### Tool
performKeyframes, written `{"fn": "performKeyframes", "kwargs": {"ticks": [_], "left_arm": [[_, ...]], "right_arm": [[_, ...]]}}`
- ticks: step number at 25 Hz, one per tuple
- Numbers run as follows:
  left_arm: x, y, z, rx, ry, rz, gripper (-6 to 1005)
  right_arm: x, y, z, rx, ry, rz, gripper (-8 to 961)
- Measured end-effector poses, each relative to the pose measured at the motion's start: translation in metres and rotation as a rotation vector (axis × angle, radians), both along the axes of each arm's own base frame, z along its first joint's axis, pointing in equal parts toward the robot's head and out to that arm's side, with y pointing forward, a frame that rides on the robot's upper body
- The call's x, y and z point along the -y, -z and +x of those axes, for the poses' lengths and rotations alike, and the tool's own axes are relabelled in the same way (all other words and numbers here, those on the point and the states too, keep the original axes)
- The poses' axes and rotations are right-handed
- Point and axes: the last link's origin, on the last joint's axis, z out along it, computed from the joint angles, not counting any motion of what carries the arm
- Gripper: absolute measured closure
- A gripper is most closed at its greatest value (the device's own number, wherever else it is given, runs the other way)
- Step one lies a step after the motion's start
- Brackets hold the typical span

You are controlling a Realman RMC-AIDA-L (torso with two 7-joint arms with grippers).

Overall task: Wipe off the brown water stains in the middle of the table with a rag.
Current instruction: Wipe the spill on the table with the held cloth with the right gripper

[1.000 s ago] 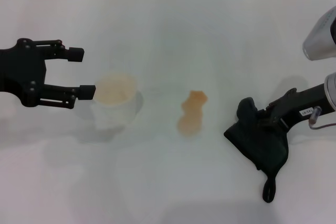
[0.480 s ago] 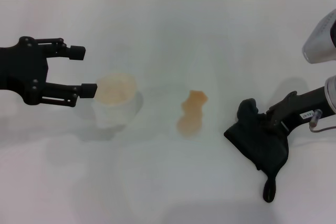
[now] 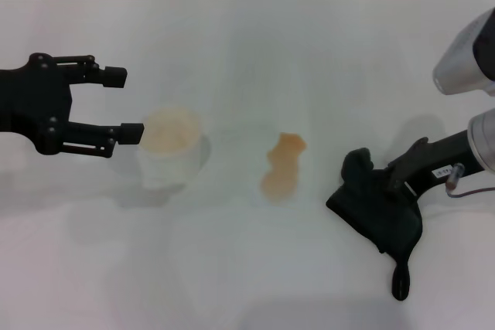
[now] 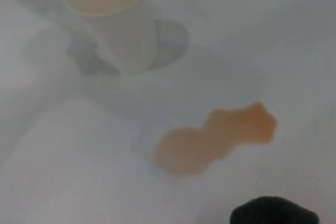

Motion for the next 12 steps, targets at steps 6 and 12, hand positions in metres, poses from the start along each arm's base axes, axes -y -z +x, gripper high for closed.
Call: {"fn": "performKeyframes", "kwargs": {"ticks": [6,12], "left_arm": [[0.0,0.001,0.0,-0.002,0.01,0.002,135],[0.0,0.001,0.0,-0.004,0.018,0.005,136]], "right_arm": [[0.0,0.003,-0.009,-0.003,-0.024,-0.008,889],[-0.002,0.015,-0.03,-0.02,-0.063,-0.04,889]]}}
